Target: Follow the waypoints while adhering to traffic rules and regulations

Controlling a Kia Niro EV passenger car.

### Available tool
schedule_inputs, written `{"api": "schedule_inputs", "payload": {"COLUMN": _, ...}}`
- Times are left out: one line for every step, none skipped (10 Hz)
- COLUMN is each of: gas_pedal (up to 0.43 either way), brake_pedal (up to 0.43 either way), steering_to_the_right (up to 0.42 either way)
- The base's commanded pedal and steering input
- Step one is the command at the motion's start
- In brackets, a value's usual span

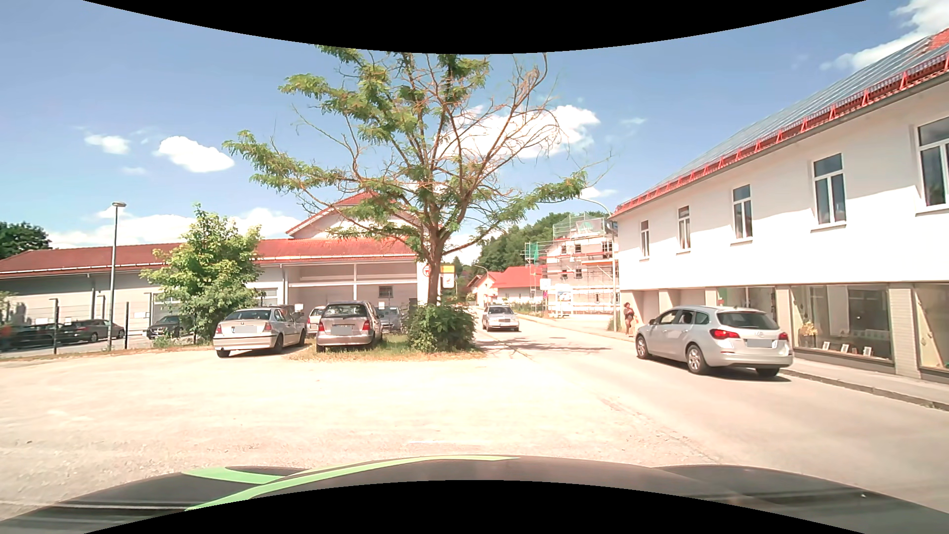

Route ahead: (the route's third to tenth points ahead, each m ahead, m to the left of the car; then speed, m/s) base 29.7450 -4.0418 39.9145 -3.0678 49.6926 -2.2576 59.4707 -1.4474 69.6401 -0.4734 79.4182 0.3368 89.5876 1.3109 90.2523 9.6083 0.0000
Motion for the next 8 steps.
{"api": "schedule_inputs", "payload": {"gas_pedal": 0.0, "brake_pedal": 0.329, "steering_to_the_right": 0.003}}
{"api": "schedule_inputs", "payload": {"gas_pedal": 0.0, "brake_pedal": 0.299, "steering_to_the_right": 0.003}}
{"api": "schedule_inputs", "payload": {"gas_pedal": 0.0, "brake_pedal": 0.244, "steering_to_the_right": 0.004}}
{"api": "schedule_inputs", "payload": {"gas_pedal": 0.0, "brake_pedal": 0.14, "steering_to_the_right": 0.003}}
{"api": "schedule_inputs", "payload": {"gas_pedal": 0.0, "brake_pedal": 0.067, "steering_to_the_right": -0.003}}
{"api": "schedule_inputs", "payload": {"gas_pedal": 0.0, "brake_pedal": 0.037, "steering_to_the_right": -0.019}}
{"api": "schedule_inputs", "payload": {"gas_pedal": 0.0, "brake_pedal": 0.03, "steering_to_the_right": -0.039}}
{"api": "schedule_inputs", "payload": {"gas_pedal": 0.0, "brake_pedal": 0.006, "steering_to_the_right": -0.069}}
